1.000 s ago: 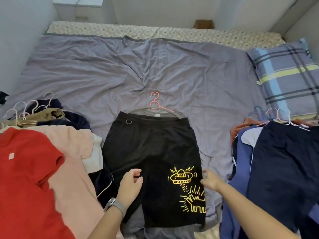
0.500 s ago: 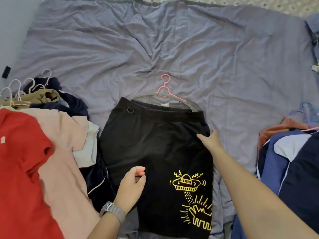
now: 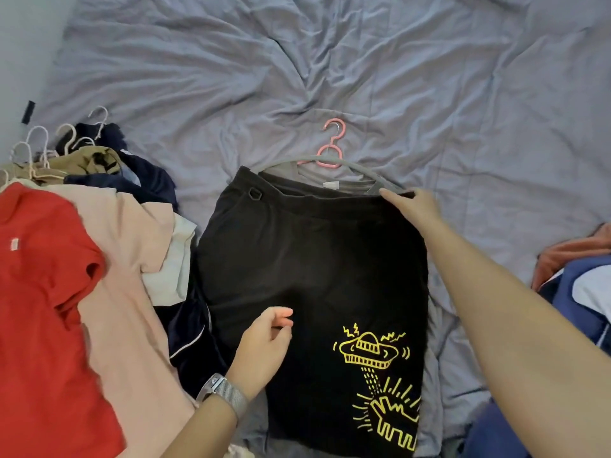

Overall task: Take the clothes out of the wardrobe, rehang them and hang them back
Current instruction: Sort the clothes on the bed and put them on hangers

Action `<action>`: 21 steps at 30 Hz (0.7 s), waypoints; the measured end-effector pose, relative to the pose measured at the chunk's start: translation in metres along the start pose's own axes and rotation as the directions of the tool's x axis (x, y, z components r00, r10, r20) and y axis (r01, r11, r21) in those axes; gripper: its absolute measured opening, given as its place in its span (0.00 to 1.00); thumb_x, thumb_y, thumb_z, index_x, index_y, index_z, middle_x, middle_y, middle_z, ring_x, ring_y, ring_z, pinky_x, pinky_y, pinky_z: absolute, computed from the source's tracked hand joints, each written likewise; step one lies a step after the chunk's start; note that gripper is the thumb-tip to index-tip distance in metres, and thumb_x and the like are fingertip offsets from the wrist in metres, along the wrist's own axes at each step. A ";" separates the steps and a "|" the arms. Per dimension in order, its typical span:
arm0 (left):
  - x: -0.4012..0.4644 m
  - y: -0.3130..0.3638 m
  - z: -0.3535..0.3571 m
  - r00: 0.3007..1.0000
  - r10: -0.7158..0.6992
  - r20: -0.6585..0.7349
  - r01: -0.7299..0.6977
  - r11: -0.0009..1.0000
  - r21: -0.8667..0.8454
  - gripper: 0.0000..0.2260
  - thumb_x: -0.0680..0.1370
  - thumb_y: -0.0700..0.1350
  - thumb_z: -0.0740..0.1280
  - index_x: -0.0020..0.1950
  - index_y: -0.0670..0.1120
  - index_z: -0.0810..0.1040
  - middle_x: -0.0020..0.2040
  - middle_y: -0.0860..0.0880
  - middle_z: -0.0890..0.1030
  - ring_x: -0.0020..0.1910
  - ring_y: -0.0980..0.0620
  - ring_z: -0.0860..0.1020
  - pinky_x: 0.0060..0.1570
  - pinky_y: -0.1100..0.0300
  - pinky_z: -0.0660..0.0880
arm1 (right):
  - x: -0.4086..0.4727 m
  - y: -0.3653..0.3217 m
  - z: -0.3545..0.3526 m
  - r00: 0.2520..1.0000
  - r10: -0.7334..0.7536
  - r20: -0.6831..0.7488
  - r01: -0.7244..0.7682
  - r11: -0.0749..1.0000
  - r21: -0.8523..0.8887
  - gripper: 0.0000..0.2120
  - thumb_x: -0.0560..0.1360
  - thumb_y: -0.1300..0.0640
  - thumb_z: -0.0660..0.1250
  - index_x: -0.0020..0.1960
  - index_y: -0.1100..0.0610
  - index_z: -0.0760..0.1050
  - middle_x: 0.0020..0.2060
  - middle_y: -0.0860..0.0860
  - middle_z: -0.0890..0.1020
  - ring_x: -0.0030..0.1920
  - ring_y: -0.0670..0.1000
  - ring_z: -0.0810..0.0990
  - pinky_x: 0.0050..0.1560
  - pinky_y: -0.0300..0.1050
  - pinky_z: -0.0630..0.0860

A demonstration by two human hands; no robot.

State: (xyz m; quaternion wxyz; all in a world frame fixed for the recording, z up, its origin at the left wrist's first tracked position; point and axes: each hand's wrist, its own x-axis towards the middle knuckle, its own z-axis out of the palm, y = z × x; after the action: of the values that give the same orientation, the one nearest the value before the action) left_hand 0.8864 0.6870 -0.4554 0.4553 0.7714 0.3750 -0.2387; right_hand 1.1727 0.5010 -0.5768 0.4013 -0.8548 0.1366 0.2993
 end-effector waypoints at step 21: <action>-0.033 0.070 -0.082 0.898 0.431 -0.087 -0.324 0.781 0.533 0.28 0.69 0.71 0.53 0.64 0.60 0.70 0.56 0.51 0.76 0.61 0.49 0.72 0.60 0.50 0.65 | -0.315 0.071 -0.123 0.936 -0.314 0.160 0.311 0.949 0.046 0.23 0.76 0.55 0.68 0.23 0.47 0.69 0.22 0.43 0.62 0.25 0.42 0.61 0.27 0.36 0.56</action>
State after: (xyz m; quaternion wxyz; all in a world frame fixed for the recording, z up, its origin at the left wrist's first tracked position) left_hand 0.9249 0.7264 -0.3565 0.2343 0.9431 0.1807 -0.1517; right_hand 0.9417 0.3588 -0.3631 0.4622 -0.8339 -0.0315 0.3000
